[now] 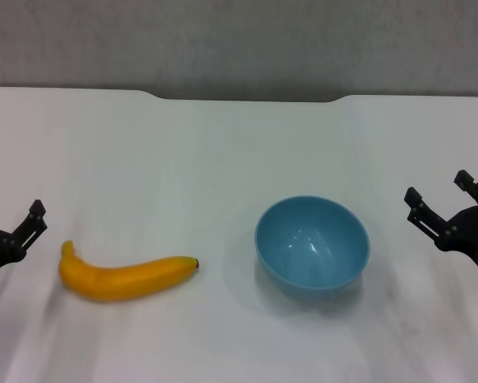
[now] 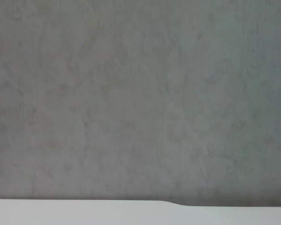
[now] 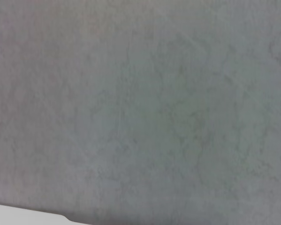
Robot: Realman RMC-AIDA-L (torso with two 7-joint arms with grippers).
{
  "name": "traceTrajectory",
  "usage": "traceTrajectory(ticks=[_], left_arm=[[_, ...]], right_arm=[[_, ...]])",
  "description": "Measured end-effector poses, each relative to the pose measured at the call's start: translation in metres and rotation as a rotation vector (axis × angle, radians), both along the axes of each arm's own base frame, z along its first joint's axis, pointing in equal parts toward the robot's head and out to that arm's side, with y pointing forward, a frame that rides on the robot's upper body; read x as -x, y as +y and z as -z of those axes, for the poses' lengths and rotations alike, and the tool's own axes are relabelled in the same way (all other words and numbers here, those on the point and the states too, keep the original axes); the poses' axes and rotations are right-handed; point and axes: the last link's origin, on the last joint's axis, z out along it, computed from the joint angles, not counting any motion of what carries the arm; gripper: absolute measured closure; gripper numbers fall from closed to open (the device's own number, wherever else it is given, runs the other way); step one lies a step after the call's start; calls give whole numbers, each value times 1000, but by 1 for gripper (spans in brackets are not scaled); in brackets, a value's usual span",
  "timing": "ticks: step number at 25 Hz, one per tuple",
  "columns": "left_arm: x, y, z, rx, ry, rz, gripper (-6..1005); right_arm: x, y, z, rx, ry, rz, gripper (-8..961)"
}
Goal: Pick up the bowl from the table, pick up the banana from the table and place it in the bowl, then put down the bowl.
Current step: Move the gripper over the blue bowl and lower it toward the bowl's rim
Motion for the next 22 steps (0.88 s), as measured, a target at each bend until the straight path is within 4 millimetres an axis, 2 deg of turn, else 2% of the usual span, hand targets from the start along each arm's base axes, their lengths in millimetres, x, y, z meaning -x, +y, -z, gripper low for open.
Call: traceTrajectory(ticks=[16,22], left_arm=[[1,-3,1,13,-9,0,97],[-15,-2,-1,54,-69,89,97]], right_arm=[[5,1,3,10,3,-17,47],[10,1,3,39,65,-21,46]])
